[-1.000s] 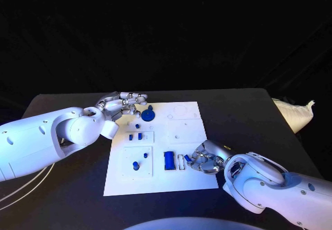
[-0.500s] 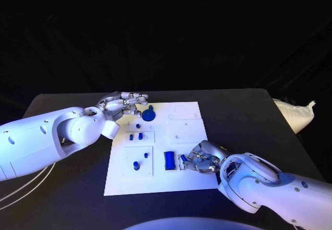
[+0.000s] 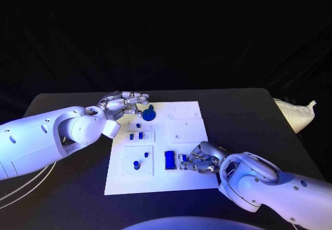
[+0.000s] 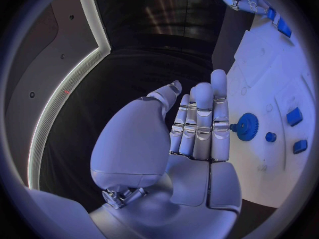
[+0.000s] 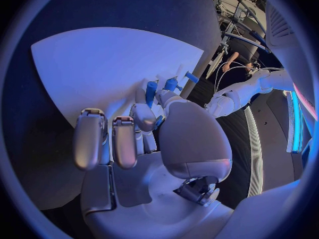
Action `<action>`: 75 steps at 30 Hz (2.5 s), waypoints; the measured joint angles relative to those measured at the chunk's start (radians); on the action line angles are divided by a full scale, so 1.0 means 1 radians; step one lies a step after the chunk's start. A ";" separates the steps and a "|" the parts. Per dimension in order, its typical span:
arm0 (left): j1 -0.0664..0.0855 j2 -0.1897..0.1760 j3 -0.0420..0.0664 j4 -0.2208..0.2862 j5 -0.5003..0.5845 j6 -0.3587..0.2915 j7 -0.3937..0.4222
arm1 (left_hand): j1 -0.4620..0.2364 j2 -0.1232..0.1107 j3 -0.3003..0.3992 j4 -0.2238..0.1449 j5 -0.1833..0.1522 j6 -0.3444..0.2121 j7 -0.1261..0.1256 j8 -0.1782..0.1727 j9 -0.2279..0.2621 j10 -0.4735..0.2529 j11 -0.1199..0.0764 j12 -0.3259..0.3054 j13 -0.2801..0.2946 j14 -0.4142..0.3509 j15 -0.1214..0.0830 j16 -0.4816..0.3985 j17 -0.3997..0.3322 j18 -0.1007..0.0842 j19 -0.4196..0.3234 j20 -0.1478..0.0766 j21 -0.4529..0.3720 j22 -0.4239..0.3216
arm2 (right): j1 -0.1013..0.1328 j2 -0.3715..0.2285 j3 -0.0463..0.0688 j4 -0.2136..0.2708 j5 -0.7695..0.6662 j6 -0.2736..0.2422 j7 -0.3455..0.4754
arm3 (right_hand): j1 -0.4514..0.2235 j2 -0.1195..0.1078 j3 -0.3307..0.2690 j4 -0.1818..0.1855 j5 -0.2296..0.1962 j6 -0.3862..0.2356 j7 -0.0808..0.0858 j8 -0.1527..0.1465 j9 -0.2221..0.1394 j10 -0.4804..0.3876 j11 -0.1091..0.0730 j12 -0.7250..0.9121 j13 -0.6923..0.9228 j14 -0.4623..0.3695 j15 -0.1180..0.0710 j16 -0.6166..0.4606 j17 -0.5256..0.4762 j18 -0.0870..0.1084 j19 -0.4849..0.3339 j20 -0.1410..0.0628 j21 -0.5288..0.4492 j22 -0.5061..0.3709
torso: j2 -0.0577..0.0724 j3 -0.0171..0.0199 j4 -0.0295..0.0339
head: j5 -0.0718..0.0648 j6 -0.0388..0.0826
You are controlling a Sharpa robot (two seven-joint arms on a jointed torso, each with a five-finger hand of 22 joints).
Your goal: Assemble the parts on the task board
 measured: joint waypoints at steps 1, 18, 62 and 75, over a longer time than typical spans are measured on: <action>0.000 0.000 0.000 0.000 0.000 0.000 0.000 | 0.000 0.000 0.000 0.000 0.000 0.000 0.000 0.000 0.000 0.000 0.000 0.000 0.000 0.000 0.000 0.000 0.000 0.000 0.000 0.000 0.000 0.000 | 0.000 0.000 0.000 -0.001 -0.001 0.001 0.000 | -0.005 0.005 -0.008 0.000 -0.006 0.000 0.000 0.000 0.000 0.000 0.000 0.000 0.001 0.000 0.000 0.000 0.000 0.000 0.000 0.000 0.000 0.000 | 0.000 0.0000 0.0001 | 0.000 0.000; 0.000 0.002 0.000 0.000 -0.004 0.002 -0.001 | 0.000 0.000 0.000 0.000 0.000 0.000 0.000 0.000 0.000 -0.004 -0.004 0.000 0.001 0.000 0.000 0.000 -0.002 0.000 0.000 0.000 0.000 0.000 | 0.000 0.010 -0.001 -0.004 -0.031 -0.009 0.000 | -0.018 0.007 -0.032 -0.005 -0.025 0.003 -0.003 -0.005 0.003 0.003 0.004 0.005 0.011 0.000 0.000 0.000 0.000 0.000 0.000 0.000 0.000 0.003 | 0.000 0.0001 0.0000 | 0.003 -0.002; 0.000 0.007 0.000 -0.002 -0.006 0.005 -0.001 | 0.000 0.000 0.000 0.000 0.000 0.000 0.000 0.000 0.000 -0.003 -0.004 0.000 0.001 -0.004 -0.003 0.000 -0.004 0.000 0.000 0.000 0.000 -0.001 | 0.001 0.019 0.001 -0.030 -0.074 0.004 0.020 | 0.134 0.056 -0.162 -0.099 -0.329 0.006 -0.006 -0.003 0.023 0.007 0.000 0.006 0.024 0.000 0.000 0.000 0.000 0.000 0.000 0.000 0.000 0.001 | 0.001 0.0015 0.0012 | 0.006 -0.006; 0.000 0.006 0.000 -0.006 -0.006 0.005 -0.002 | 0.000 0.000 0.000 0.000 0.000 0.000 0.000 0.000 0.000 -0.003 -0.004 0.000 0.002 -0.004 -0.003 0.000 -0.004 0.000 0.000 0.000 0.000 -0.001 | -0.001 -0.013 0.001 -0.019 -0.061 -0.027 0.060 | 0.089 0.051 -0.219 -0.056 -0.247 -0.001 0.001 -0.018 0.017 0.006 0.000 -0.005 0.016 0.000 0.000 0.000 0.000 0.000 0.000 0.000 -0.008 -0.006 | -0.002 0.0010 -0.0007 | 0.010 -0.003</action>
